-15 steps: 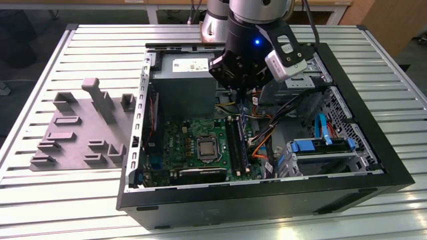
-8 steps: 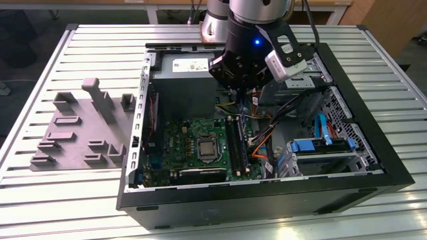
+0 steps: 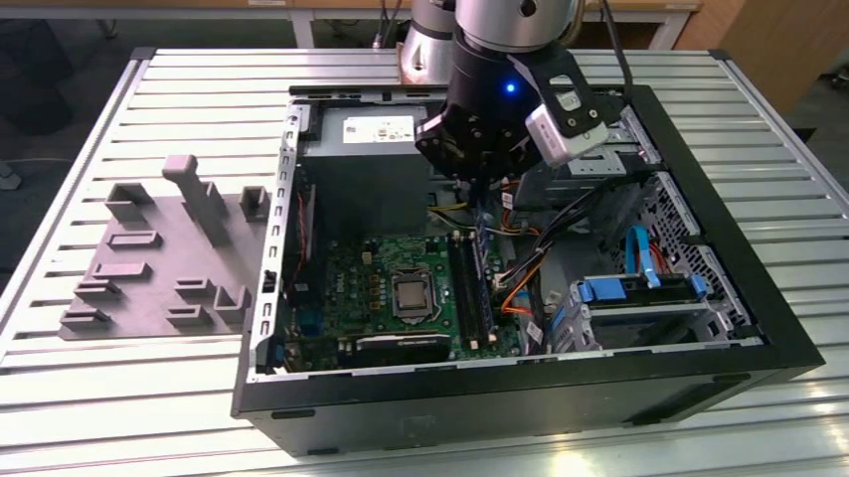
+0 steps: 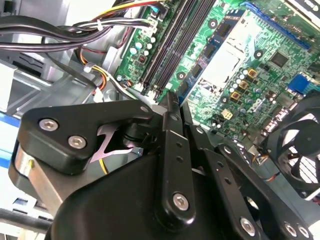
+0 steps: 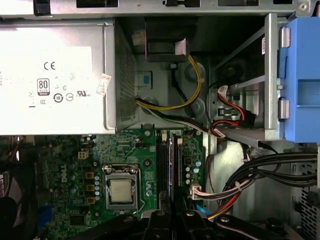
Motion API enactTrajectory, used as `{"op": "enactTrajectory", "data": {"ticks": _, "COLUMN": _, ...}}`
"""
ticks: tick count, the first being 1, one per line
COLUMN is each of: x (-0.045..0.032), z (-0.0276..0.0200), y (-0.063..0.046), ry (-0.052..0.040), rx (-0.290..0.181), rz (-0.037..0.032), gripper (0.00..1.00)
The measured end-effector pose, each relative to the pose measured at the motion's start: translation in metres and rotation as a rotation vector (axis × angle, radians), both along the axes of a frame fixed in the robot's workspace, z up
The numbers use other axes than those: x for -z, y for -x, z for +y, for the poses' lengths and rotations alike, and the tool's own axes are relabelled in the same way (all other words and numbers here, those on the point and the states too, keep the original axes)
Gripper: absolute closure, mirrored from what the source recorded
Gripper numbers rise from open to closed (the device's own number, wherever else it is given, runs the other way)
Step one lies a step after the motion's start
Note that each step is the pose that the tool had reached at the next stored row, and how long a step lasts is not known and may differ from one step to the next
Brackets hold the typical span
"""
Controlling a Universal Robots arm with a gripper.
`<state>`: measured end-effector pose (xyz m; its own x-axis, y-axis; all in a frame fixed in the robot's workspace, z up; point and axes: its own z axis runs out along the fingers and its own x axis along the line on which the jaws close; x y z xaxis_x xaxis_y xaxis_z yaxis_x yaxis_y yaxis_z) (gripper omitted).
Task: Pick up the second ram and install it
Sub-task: 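Insert the second ram into the second slot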
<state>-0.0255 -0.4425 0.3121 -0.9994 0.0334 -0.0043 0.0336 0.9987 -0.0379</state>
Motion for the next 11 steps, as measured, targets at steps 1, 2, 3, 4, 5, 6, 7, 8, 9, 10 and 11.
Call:
{"op": "enactTrajectory", "data": {"ticks": 1, "x": 0.0018, "z": 0.0000, "y": 0.000, "ry": -0.0001, "rx": 0.000, "rz": 0.0005, "gripper": 0.86}}
{"op": "enactTrajectory", "data": {"ticks": 2, "x": 0.0036, "z": 0.0000, "y": 0.000, "ry": 0.0000, "rx": 0.000, "rz": 0.0010, "gripper": 0.86}}
{"op": "enactTrajectory", "data": {"ticks": 3, "x": 0.0054, "z": 0.0000, "y": 0.000, "ry": 0.0000, "rx": 0.000, "rz": 0.0013, "gripper": 0.86}}
{"op": "enactTrajectory", "data": {"ticks": 4, "x": 0.0074, "z": 0.0000, "y": 0.000, "ry": -0.0001, "rx": 0.000, "rz": 0.0019, "gripper": 0.86}}
{"op": "enactTrajectory", "data": {"ticks": 5, "x": 0.0092, "z": -0.0001, "y": 0.000, "ry": 0.0000, "rx": -0.001, "rz": 0.0029, "gripper": 0.86}}
{"op": "enactTrajectory", "data": {"ticks": 6, "x": 0.0107, "z": -0.0003, "y": 0.000, "ry": -0.0002, "rx": -0.004, "rz": 0.0042, "gripper": 0.86}}
{"op": "enactTrajectory", "data": {"ticks": 7, "x": 0.0117, "z": -0.0004, "y": 0.000, "ry": 0.0000, "rx": -0.010, "rz": 0.0049, "gripper": 0.86}}
{"op": "enactTrajectory", "data": {"ticks": 8, "x": 0.0126, "z": -0.0004, "y": 0.000, "ry": 0.0001, "rx": -0.018, "rz": 0.0053, "gripper": 0.86}}
{"op": "enactTrajectory", "data": {"ticks": 9, "x": 0.0129, "z": -0.0005, "y": 0.000, "ry": 0.0001, "rx": -0.021, "rz": 0.0058, "gripper": 0.86}}
{"op": "enactTrajectory", "data": {"ticks": 10, "x": 0.0130, "z": -0.0005, "y": 0.000, "ry": 0.0003, "rx": -0.021, "rz": 0.0058, "gripper": 0.86}}
{"op": "enactTrajectory", "data": {"ticks": 11, "x": 0.0130, "z": -0.0005, "y": 0.000, "ry": 0.0004, "rx": -0.021, "rz": 0.0059, "gripper": 0.86}}
